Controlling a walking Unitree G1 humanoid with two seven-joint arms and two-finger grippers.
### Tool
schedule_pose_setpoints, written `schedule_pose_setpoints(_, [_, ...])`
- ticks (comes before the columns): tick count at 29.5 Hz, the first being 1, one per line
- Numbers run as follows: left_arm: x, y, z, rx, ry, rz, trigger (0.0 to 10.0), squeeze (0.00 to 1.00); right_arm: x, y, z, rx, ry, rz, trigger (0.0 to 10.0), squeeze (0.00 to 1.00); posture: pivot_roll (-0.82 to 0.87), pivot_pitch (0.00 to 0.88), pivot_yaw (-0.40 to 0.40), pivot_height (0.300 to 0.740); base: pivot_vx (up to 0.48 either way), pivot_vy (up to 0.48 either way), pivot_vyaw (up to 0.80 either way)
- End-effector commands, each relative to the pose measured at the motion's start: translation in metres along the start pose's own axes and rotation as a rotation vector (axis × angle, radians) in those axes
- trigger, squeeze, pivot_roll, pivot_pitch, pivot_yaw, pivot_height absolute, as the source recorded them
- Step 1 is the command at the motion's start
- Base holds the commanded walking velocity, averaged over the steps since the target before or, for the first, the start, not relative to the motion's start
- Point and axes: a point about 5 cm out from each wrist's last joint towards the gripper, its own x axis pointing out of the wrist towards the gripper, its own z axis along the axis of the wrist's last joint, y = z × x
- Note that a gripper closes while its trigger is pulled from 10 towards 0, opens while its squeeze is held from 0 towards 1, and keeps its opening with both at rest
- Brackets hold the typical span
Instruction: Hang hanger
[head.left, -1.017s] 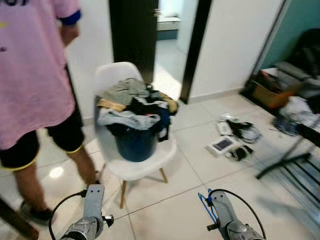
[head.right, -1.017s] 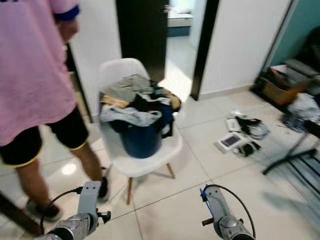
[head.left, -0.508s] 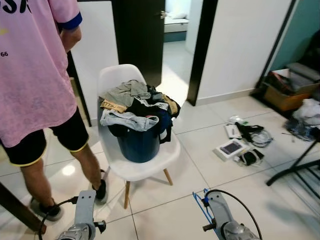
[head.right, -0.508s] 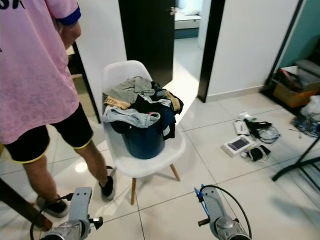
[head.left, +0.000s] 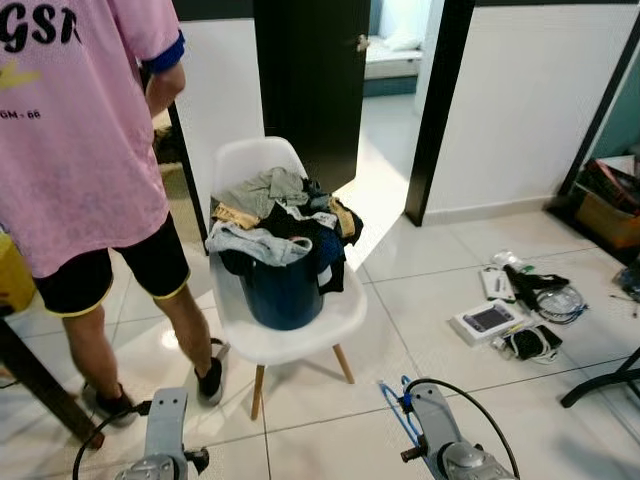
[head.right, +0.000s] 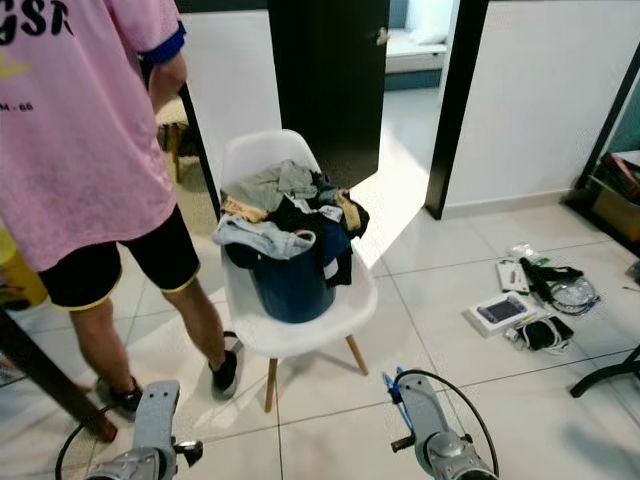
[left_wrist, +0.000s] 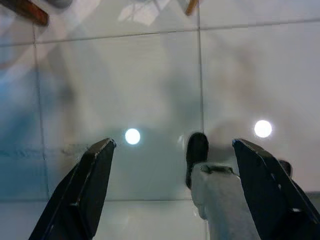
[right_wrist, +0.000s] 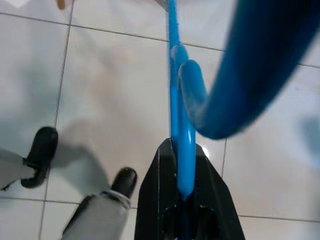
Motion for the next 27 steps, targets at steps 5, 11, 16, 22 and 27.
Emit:
schedule_pose_setpoints(5, [0.000,0.000,0.007,0.010,-0.021,-0.004,10.0,0.00,0.000,-0.004,0.003,-0.006,-0.006,-0.008,10.0,0.00,0.01,0.000,0.005,0.740,0.000,-0.434,0.00])
schedule_pose_setpoints(11, [0.000,0.001,0.011,-0.015,-0.050,0.010,10.0,0.00,0.000,-0.004,0.004,-0.005,-0.008,-0.010,10.0,0.00,0.01,0.000,0.006,0.740,0.000,-0.146,0.00])
schedule_pose_setpoints(16, [0.000,0.005,0.016,0.009,-0.080,0.023,10.0,0.00,0.000,-0.004,0.005,0.000,-0.010,-0.010,10.0,0.00,0.01,0.000,0.009,0.740,0.000,0.000,0.00])
schedule_pose_setpoints(22, [-0.001,0.011,0.020,-0.009,-0.111,0.045,10.0,0.00,0.000,-0.004,0.006,0.004,-0.014,-0.011,10.0,0.00,0.01,0.000,0.009,0.740,0.127,0.000,0.00])
schedule_pose_setpoints(27, [-0.001,0.012,0.022,-0.004,-0.120,0.054,10.0,0.00,0.000,-0.004,0.007,0.006,-0.017,-0.010,10.0,0.00,0.01,0.000,0.011,0.740,0.268,0.000,0.00])
